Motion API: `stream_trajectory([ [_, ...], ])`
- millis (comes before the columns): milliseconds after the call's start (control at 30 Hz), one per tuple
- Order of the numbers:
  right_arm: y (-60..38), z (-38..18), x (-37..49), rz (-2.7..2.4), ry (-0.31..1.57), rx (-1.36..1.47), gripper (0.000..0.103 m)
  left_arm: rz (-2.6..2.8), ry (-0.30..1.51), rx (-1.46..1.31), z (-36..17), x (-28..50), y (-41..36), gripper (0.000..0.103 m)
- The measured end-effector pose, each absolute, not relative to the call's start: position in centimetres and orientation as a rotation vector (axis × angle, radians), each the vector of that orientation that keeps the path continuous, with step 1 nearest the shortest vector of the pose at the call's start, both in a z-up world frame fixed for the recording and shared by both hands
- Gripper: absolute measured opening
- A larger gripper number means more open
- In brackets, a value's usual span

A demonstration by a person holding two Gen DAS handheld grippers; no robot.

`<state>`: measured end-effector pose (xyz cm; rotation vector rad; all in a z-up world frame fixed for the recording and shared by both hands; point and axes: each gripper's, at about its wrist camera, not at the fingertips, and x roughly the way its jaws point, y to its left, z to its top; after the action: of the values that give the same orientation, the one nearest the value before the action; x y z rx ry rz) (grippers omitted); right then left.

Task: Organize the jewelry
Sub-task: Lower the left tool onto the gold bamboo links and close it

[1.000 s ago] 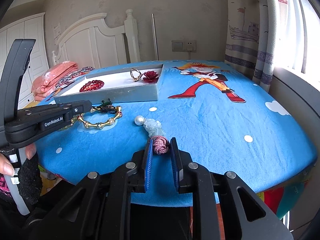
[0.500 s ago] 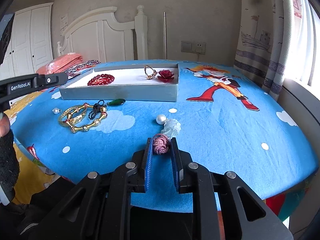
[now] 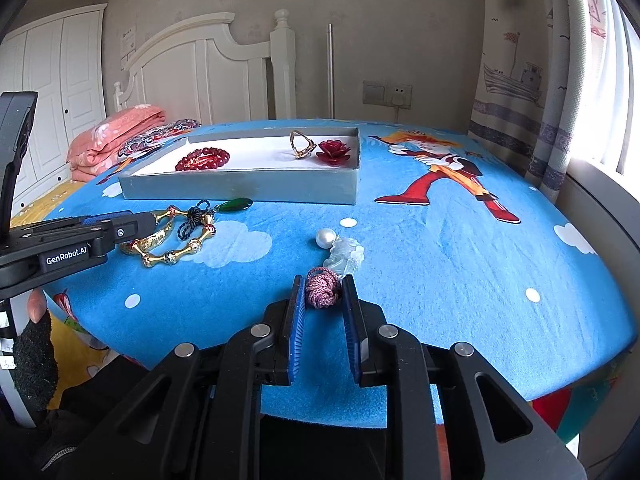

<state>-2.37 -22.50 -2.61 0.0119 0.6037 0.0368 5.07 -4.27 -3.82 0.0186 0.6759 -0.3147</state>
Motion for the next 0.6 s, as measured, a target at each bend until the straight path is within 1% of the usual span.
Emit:
stream_trajectory([
  [167,-22.4,-2.6,-2.3,0.039,0.602,0.014,0.020,-0.293,0.686,0.011,-3.9,5.8,-4.3,0.031],
  [233,-22.4,-2.6,-2.3,0.039,0.602,0.014,0.020,-0.282,0.686,0.022,-3.8,5.9,-4.3,0.027],
  [367,-22.5,-2.6,-2.3,0.038,0.603,0.015,0.020,-0.266,0.718,0.132,-3.8,6.5,-5.8,0.026],
  [500,-22.4,-2.6,-2.3,0.040,0.604,0.014,0.020,-0.261,0.725,0.109,-4.1,7.0,-5.9,0.025],
  [533,-22.4,-2.6,-2.3,0.041,0.605,0.015,0.020,-0.258,0.716,0.113,-4.2,7.0,-5.9,0.022],
  [567,-22.4,-2.6,-2.3,0.041,0.606,0.018,0.020,-0.262,0.706,0.116,-4.3,6.9,-5.9,0.014],
  [600,-22.5,-2.6,-2.3,0.040,0.606,0.021,0.022,-0.257,0.693,0.125,-4.4,6.7,-6.0,0.010],
])
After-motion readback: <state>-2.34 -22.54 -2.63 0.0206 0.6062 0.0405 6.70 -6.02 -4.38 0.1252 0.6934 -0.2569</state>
